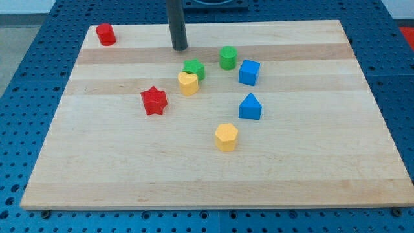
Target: Push green star and green circle towards each other
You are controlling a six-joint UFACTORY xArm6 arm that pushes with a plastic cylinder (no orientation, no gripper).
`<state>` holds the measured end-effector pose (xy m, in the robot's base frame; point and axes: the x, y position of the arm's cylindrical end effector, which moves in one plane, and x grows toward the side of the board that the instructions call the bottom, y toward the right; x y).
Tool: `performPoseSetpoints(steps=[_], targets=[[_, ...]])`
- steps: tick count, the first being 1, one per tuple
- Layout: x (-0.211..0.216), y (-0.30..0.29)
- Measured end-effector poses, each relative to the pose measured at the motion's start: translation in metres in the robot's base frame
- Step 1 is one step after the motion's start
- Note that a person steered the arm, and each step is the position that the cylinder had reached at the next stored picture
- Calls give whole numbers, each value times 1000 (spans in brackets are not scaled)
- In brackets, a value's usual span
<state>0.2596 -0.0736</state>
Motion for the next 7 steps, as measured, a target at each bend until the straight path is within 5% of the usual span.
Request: performPoseSetpoints(steps=[2, 5, 7], targets=[[-39, 55], [-13, 154], [17, 103]])
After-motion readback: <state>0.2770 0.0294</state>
